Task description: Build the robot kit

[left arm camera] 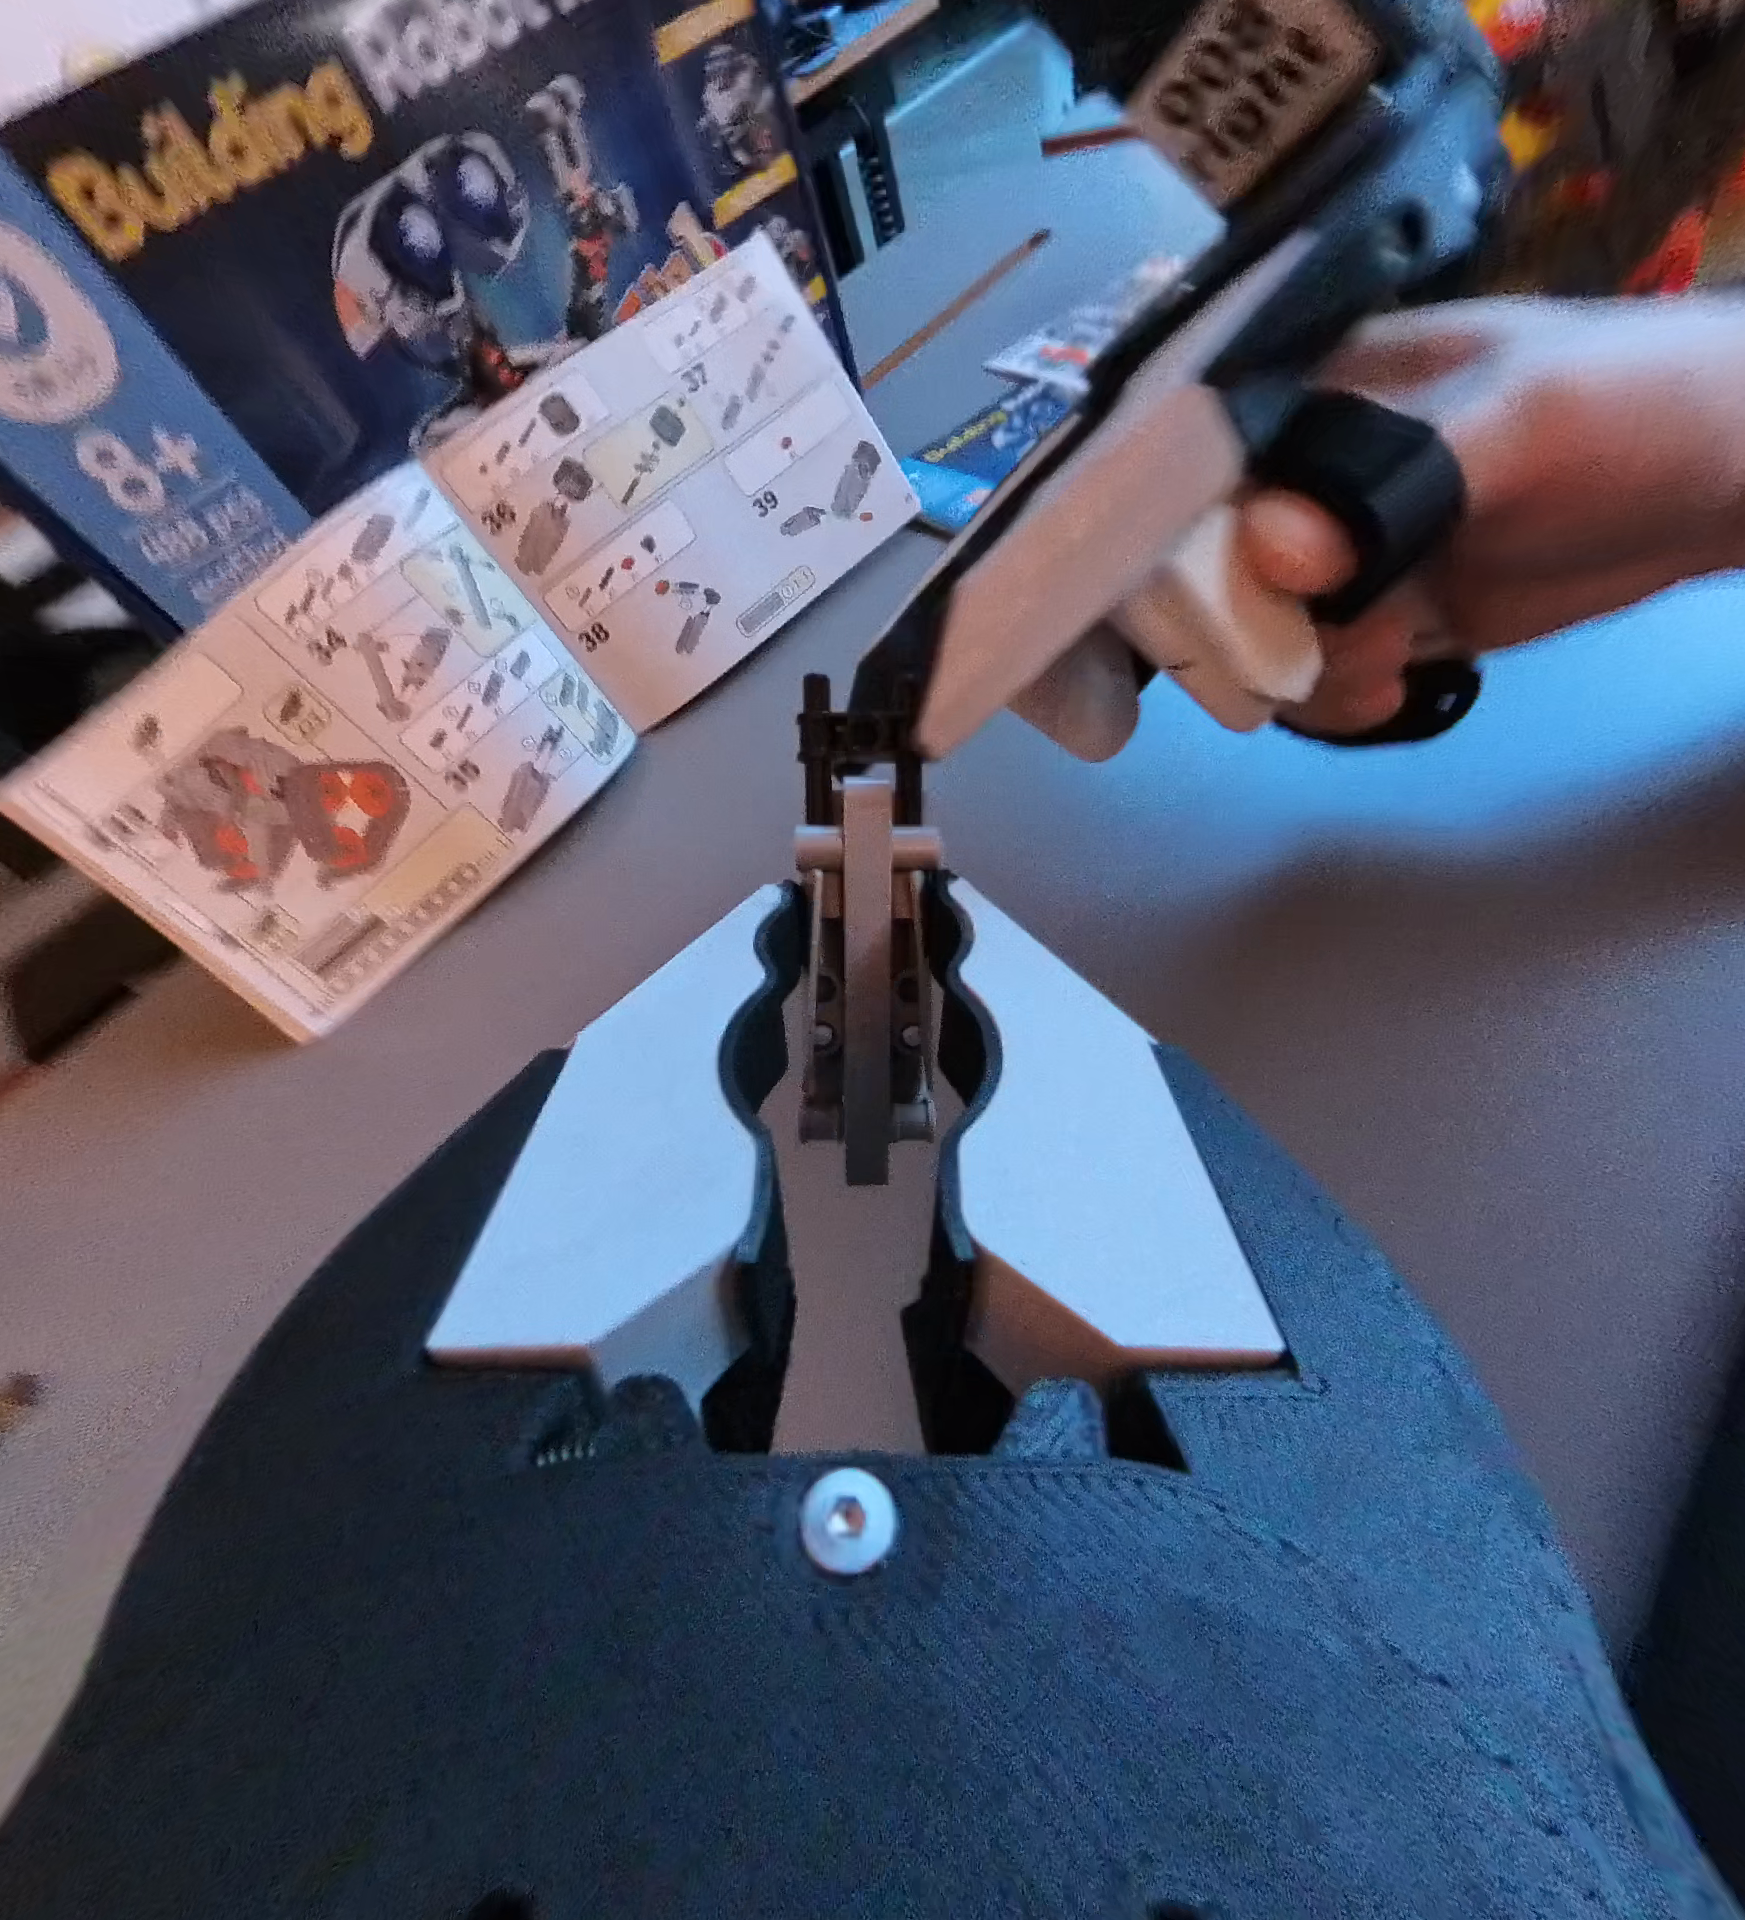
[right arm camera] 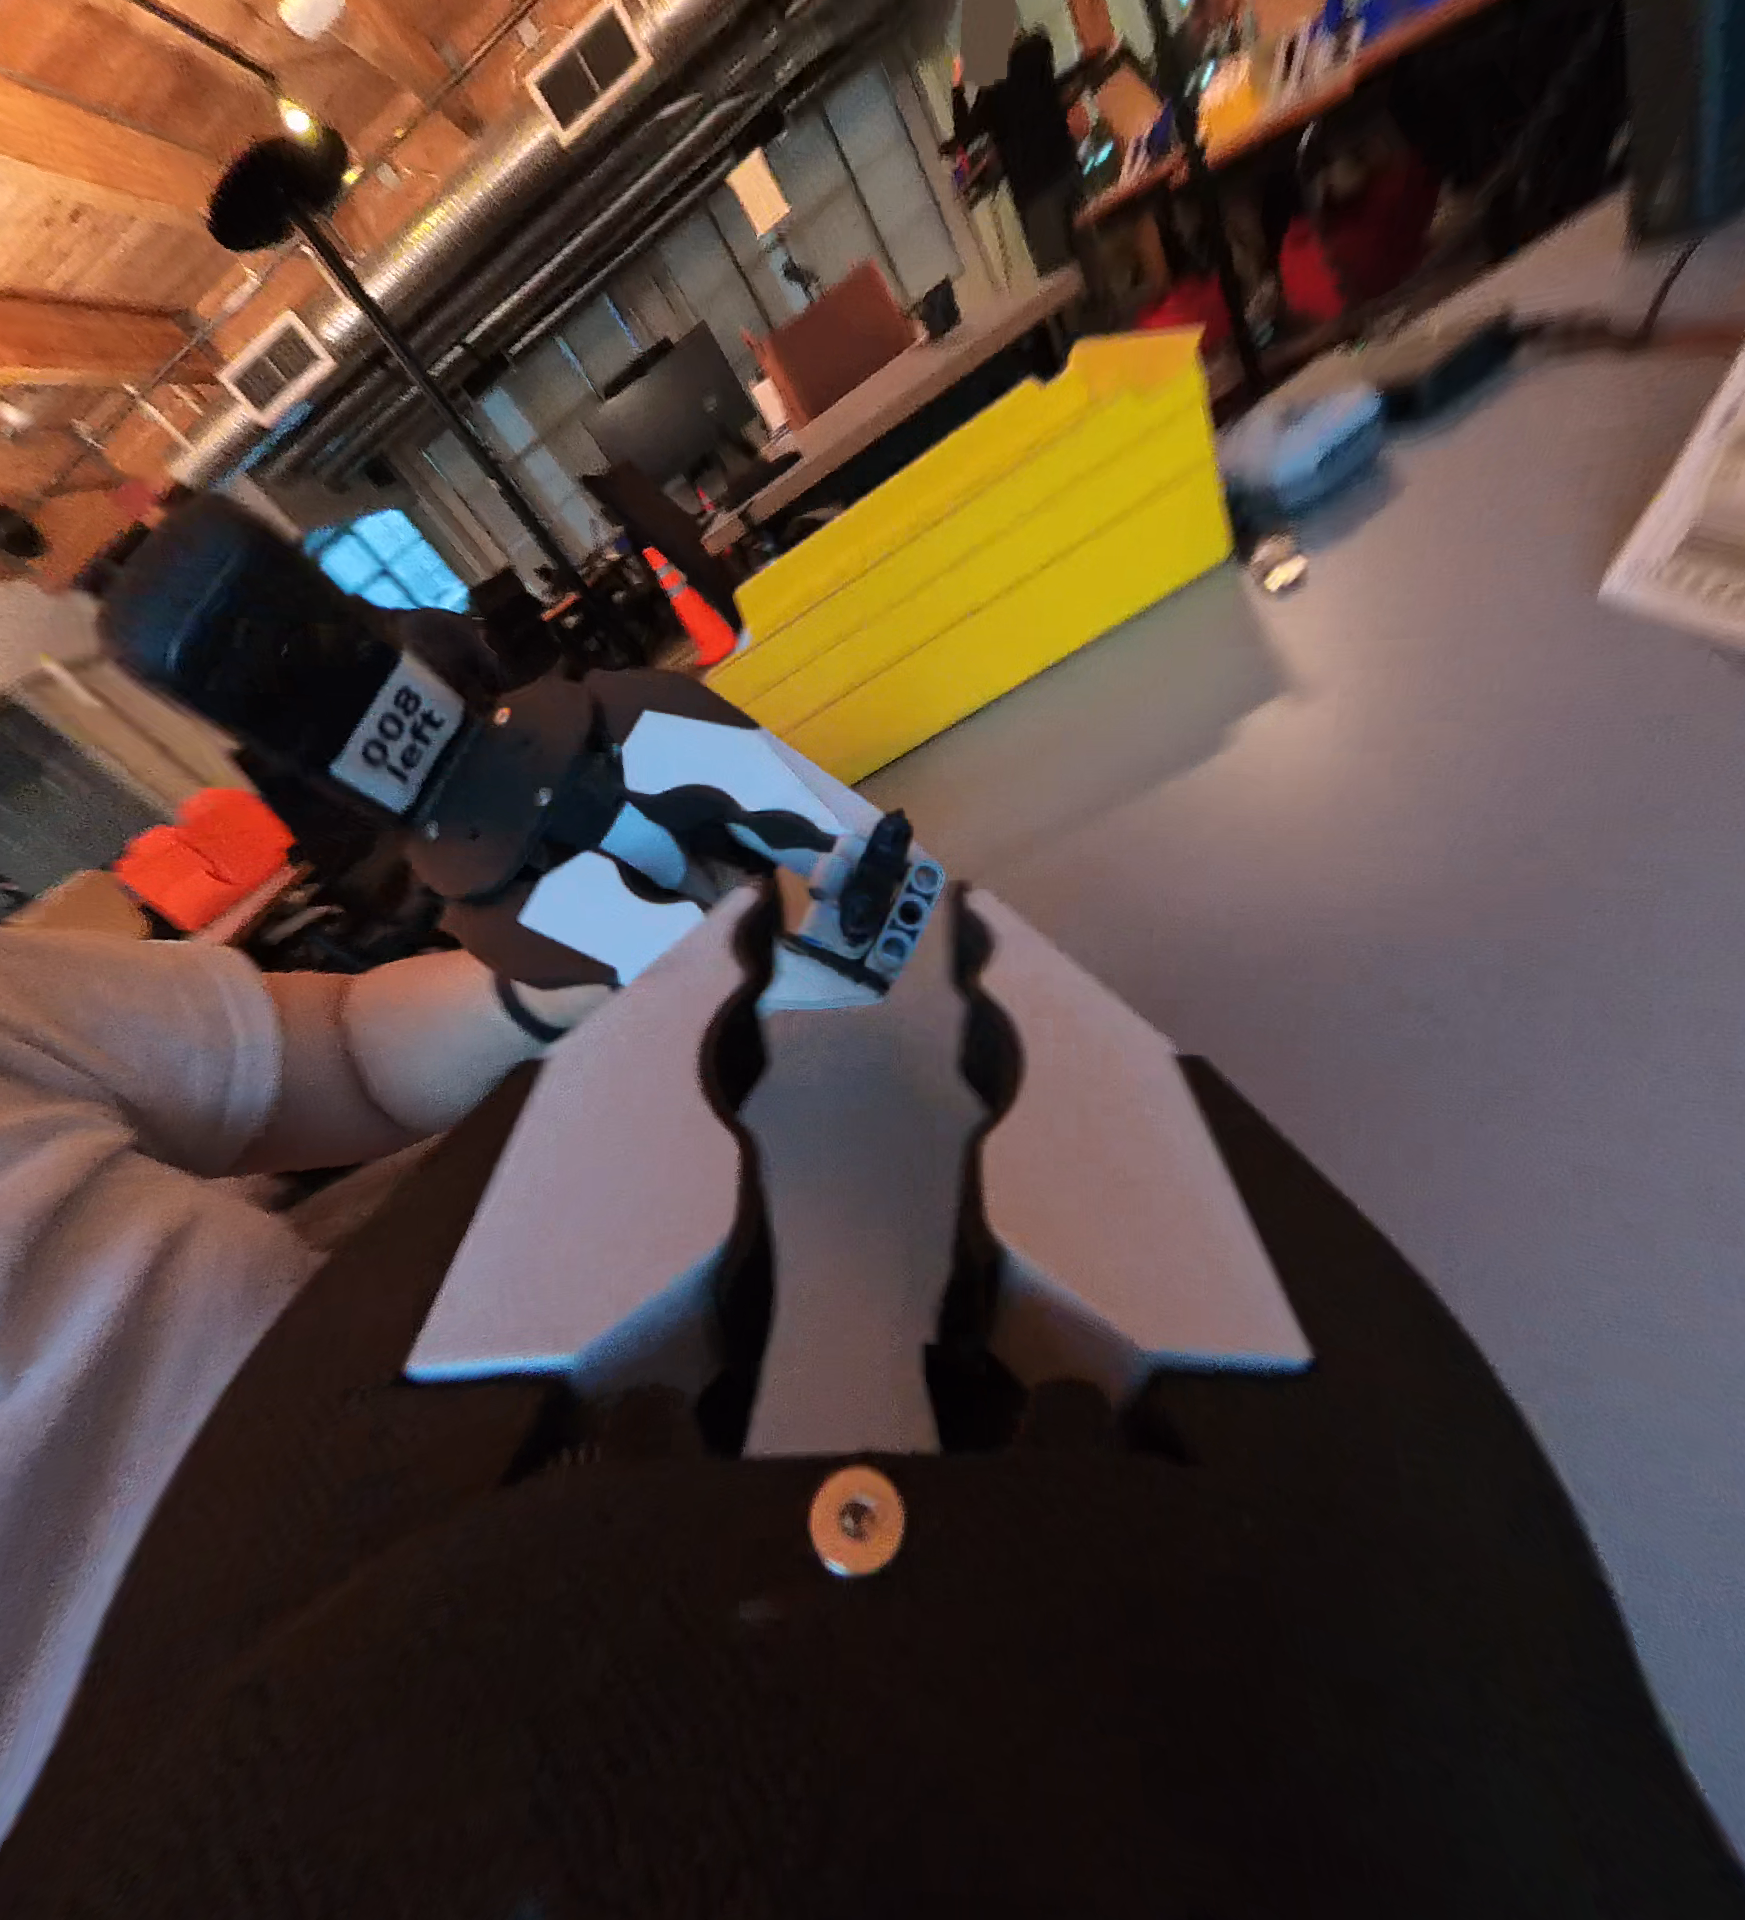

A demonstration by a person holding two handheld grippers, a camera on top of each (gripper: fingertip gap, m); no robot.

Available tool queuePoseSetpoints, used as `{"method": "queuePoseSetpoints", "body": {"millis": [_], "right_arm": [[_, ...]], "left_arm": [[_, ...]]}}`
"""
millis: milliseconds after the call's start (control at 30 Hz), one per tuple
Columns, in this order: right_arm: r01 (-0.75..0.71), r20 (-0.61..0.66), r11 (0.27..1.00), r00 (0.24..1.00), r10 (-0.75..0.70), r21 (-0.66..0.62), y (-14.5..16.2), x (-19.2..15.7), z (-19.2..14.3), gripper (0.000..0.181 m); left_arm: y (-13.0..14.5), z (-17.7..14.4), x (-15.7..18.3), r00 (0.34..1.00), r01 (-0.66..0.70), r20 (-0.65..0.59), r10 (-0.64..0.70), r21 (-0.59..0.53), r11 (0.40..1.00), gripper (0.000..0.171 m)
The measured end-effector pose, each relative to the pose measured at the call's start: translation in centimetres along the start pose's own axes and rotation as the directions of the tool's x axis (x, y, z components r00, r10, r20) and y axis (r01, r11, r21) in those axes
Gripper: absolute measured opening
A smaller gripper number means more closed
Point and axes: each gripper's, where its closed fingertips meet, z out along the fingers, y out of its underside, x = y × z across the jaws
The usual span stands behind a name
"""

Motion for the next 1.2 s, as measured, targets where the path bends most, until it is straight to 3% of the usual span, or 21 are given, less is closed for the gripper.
{"method": "queuePoseSetpoints", "body": {"millis": [67, 133, 233, 300, 367, 533, 667, 933, 1200], "right_arm": [[0.178, -0.084, 0.984, 0.981, -0.175, 0.031, -1.3, 0.3, -0.8, 0.059], [0.407, -0.194, 0.913, 0.895, -0.401, -0.008, -1.8, 0.5, -1.6, 0.073], [0.692, -0.295, 0.703, 0.646, -0.704, -0.163, -1.4, 0.0, -1.6, 0.092], [0.786, -0.307, 0.563, 0.487, -0.818, -0.255, -0.9, -0.6, -0.8, 0.101], [0.823, -0.309, 0.469, 0.377, -0.873, -0.320, -0.5, -0.8, -0.3, 0.103], [0.791, -0.300, 0.475, 0.379, -0.875, -0.387, 0.7, -0.4, 1.0, 0.103], [0.760, -0.293, 0.487, 0.392, -0.872, -0.431, 1.3, 0.5, 0.9, 0.092], [0.730, -0.288, 0.515, 0.427, -0.857, -0.450, 1.9, 1.4, 1.0, 0.093], [0.746, -0.285, 0.461, 0.365, -0.886, -0.480, 1.2, 1.5, 0.7, 0.093]], "left_arm": [[-0.5, 0.2, -0.8, 0.983, 0.183, -0.031, -0.182, 0.017, 0.983, 0.022], [-1.1, 0.2, -1.2, 0.936, 0.347, -0.086, -0.342, 0.049, 0.937, 0.022], [-1.6, 0.4, -0.8, 0.825, 0.551, -0.182, -0.535, 0.046, 0.833, 0.022], [-1.5, 0.7, -0.6, 0.751, 0.641, -0.222, -0.622, 0.023, 0.767, 0.022], [-1.3, 0.9, -0.3, 0.692, 0.699, -0.246, -0.678, -0.002, 0.715, 0.022], [-1.4, 1.4, 0.3, 0.619, 0.762, -0.270, -0.738, -0.021, 0.647, 0.022], [-1.2, 1.7, 0.5, 0.640, 0.747, -0.242, -0.729, -0.028, 0.664, 0.022], [-0.5, 2.1, 0.6, 0.643, 0.740, -0.233, -0.729, -0.057, 0.671, 0.022], [-1.0, 2.5, 0.4, 0.689, 0.700, -0.196, -0.698, -0.070, 0.710, 0.022]]}}
